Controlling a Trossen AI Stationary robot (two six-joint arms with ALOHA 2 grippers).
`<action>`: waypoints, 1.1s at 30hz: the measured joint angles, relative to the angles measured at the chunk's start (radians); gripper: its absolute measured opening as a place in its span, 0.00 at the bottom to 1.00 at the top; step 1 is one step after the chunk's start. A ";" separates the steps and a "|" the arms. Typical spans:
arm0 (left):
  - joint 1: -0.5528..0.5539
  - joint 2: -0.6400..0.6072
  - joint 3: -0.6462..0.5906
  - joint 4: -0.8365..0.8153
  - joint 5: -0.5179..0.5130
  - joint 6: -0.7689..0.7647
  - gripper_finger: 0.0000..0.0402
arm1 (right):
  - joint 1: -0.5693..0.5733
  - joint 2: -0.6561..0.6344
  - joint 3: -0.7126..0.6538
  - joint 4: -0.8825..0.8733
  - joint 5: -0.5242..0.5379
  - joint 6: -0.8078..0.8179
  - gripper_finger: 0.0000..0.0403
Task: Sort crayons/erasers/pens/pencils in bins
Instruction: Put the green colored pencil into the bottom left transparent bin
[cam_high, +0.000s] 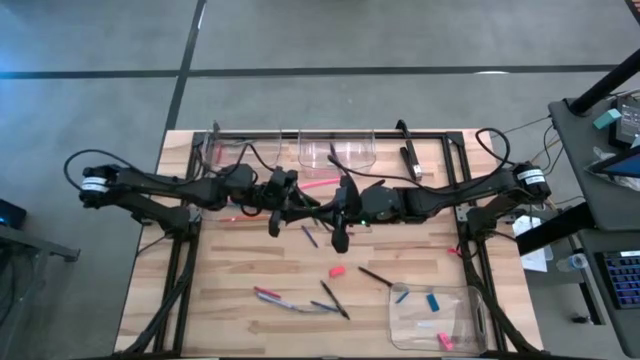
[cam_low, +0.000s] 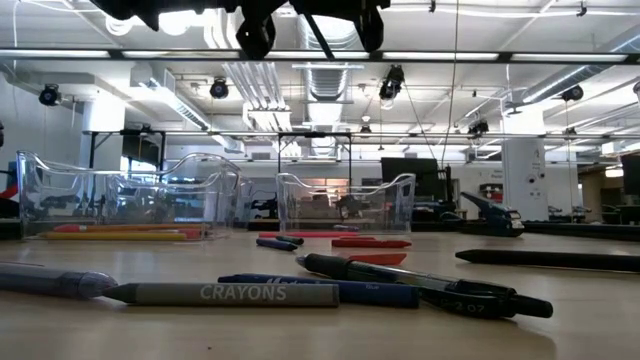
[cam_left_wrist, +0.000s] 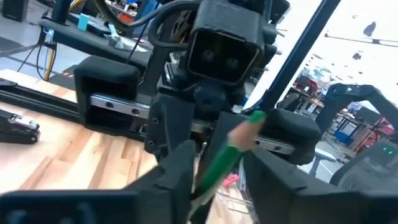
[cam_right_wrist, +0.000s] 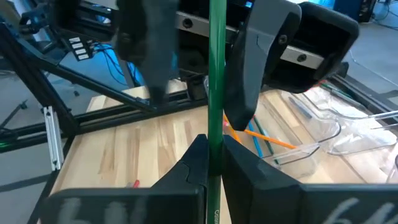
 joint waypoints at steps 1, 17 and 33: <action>0.000 -0.001 -0.001 -0.006 0.000 0.006 0.23 | 0.000 0.000 0.000 0.000 -0.001 0.000 0.04; 0.017 -0.098 -0.001 -0.184 -0.056 0.110 0.01 | -0.004 0.000 0.000 -0.014 0.070 -0.005 0.22; 0.100 -0.360 0.101 -1.076 -0.261 0.260 0.02 | -0.007 0.001 -0.003 -0.122 0.085 0.079 0.63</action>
